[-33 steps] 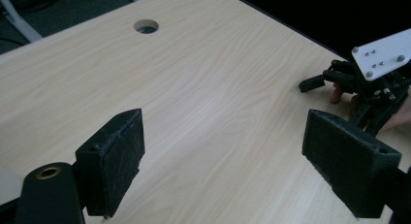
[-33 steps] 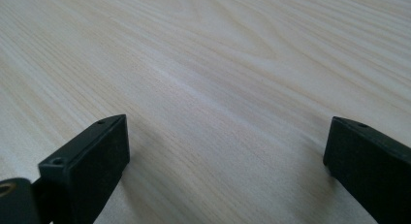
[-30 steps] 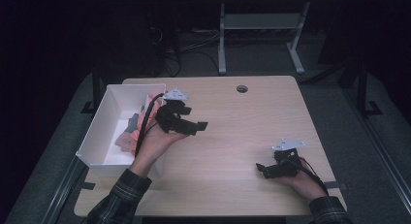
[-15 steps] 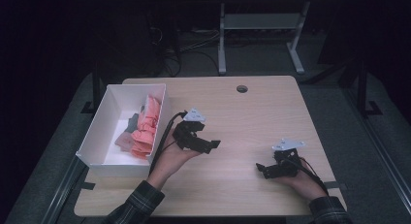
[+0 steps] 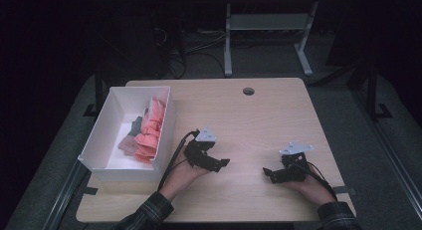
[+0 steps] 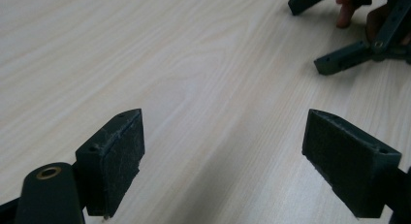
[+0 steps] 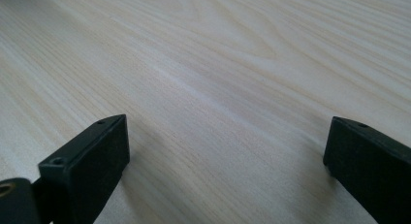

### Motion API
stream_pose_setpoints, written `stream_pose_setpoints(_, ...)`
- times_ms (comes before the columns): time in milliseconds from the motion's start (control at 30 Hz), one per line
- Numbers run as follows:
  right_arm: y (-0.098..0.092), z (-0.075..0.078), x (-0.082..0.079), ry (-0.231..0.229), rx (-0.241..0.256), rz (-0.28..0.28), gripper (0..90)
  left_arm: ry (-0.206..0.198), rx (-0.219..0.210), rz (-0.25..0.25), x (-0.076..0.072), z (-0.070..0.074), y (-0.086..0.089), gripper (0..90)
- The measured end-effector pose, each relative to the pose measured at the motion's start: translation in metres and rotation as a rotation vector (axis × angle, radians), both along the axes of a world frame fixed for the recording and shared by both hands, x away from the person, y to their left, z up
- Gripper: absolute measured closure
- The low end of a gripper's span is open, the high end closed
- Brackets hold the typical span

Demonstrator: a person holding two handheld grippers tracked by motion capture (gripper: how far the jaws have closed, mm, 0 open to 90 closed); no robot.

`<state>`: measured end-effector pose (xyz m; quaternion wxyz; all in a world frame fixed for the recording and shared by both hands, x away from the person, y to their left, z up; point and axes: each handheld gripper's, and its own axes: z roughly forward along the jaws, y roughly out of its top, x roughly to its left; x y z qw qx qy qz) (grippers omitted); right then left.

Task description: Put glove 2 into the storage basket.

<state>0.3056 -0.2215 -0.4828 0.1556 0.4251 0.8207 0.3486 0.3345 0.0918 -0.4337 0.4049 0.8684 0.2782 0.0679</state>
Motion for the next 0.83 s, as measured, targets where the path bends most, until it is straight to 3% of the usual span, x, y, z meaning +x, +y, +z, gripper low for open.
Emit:
stream_pose_setpoints(233, 0.000, 0.000, 0.000, 0.000, 0.000, 0.000, 1.9, 0.007, 0.027, -0.025, -0.005, -0.021, -0.007, 14.4)
stream_pose_setpoints(333, 0.000, 0.000, 0.000, 0.000, 0.000, 0.000, 1.9, -0.032, 0.072, -0.032, -0.008, -0.027, -0.007, 14.5)
stream_pose_setpoints(500, 0.000, 0.000, 0.000, -0.006, -0.003, 0.002, 1.9, -0.035, 0.093, -0.035, -0.010, -0.039, -0.007, 14.4)
stream_pose_setpoints(700, 0.000, 0.000, 0.000, -0.005, -0.002, 0.002, 1.9, -0.038, 0.101, -0.042, -0.011, -0.042, -0.009, 13.3)
stream_pose_setpoints(833, 0.000, 0.000, 0.000, -0.006, -0.002, 0.003, 1.9, -0.066, 0.091, -0.052, -0.013, -0.044, -0.008, 12.9)
